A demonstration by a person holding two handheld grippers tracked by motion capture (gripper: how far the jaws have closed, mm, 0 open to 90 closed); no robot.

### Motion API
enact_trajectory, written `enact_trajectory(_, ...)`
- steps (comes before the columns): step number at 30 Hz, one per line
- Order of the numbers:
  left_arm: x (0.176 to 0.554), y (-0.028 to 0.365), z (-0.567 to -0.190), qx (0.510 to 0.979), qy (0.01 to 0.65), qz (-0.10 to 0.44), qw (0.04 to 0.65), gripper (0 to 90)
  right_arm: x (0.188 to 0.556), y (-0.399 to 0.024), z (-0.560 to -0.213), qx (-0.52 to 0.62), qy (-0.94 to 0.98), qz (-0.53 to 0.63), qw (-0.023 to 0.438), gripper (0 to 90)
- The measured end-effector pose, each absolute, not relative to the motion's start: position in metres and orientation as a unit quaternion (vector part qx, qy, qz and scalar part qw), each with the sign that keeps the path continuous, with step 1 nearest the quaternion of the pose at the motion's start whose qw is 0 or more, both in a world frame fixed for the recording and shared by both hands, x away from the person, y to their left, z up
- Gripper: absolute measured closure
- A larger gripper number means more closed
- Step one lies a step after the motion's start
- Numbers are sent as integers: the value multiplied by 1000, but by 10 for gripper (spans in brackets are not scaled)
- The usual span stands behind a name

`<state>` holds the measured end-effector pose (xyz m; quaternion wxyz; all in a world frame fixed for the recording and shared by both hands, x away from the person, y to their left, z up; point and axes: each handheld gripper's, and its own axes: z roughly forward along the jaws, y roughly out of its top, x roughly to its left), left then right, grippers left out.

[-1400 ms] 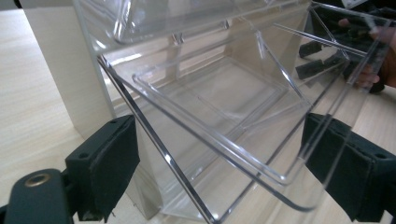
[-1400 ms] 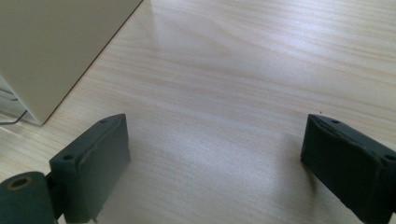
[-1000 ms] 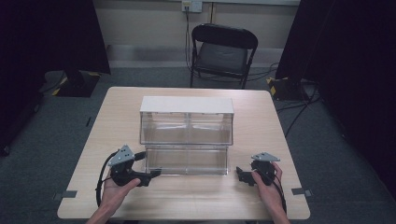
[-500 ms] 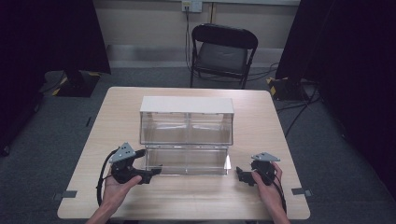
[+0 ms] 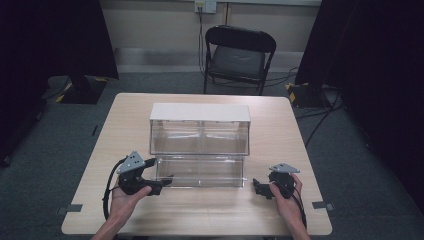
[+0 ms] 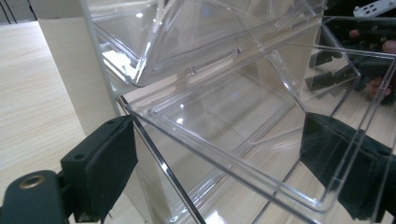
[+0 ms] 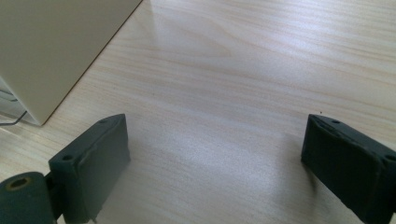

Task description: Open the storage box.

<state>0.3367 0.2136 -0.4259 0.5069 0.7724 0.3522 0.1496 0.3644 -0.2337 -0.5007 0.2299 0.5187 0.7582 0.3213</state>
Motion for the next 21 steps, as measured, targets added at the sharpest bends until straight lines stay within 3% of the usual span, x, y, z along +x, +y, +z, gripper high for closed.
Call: enact_trajectory(21, 335, 216, -422, 760, 369, 139, 516, 146, 364, -233, -501, 520, 757, 321, 230, 67)
